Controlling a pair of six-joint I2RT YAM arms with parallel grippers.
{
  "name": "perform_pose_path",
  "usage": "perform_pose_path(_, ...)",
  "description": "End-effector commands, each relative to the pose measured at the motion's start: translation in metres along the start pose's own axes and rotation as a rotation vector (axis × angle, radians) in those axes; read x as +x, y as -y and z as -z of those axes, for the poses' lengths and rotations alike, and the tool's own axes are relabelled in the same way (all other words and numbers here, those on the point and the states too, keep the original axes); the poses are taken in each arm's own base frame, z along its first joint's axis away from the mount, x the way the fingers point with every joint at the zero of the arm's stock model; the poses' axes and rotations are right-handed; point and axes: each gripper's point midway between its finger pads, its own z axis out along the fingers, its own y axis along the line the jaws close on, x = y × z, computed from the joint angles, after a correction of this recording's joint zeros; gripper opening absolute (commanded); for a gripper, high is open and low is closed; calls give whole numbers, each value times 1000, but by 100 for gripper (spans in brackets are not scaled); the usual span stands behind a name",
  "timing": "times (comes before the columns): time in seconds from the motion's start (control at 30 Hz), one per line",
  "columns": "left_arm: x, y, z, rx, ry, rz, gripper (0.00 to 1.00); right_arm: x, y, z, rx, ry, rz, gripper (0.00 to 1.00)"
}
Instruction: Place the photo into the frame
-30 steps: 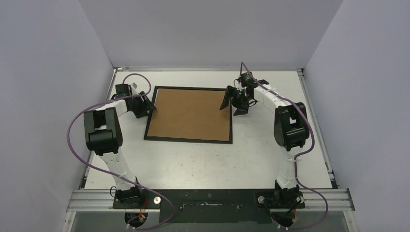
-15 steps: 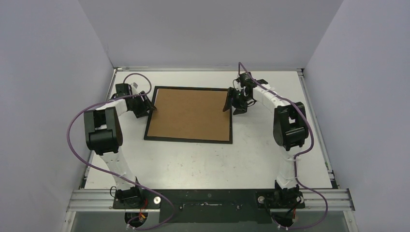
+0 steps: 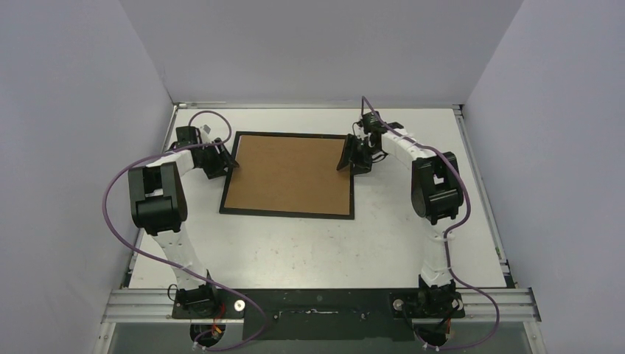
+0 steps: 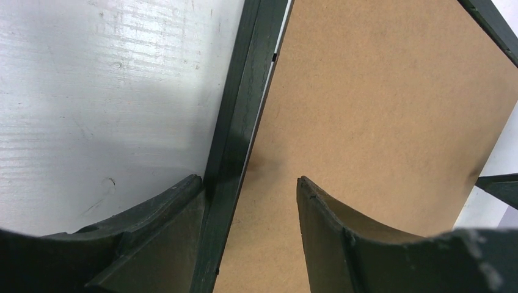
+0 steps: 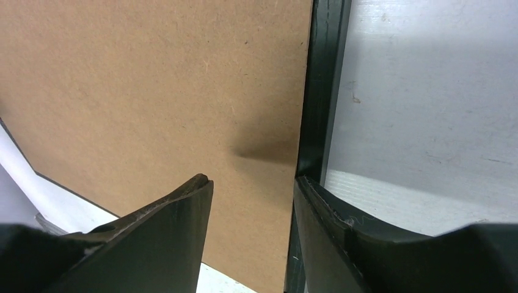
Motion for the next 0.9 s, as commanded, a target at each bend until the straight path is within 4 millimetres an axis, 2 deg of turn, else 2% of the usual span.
perform_pose_path(0.0, 3, 3, -6, 27, -34, -12, 55, -4, -13, -12, -80, 9, -18, 52)
perform_pose_path(0.27, 7, 9, -9, 70, -60, -19, 54, -26, -49, -1, -290, 116, 2, 51)
perform_pose_path(0.4, 8, 11, -9, 76, -66, -20, 54, -28, -52, -2, -315, 119, 14, 51)
perform_pose_path(0.53, 7, 9, -8, 64, -61, -20, 54, -23, -41, -2, -225, 109, 60, 53)
perform_pose_path(0.73, 4, 6, -3, 35, -38, -25, 54, -33, -9, 24, 15, 199, 151, 68)
perform_pose_path(0.87, 3, 5, -3, 26, -35, -22, 54, -33, 8, 32, 135, 228, 214, 72)
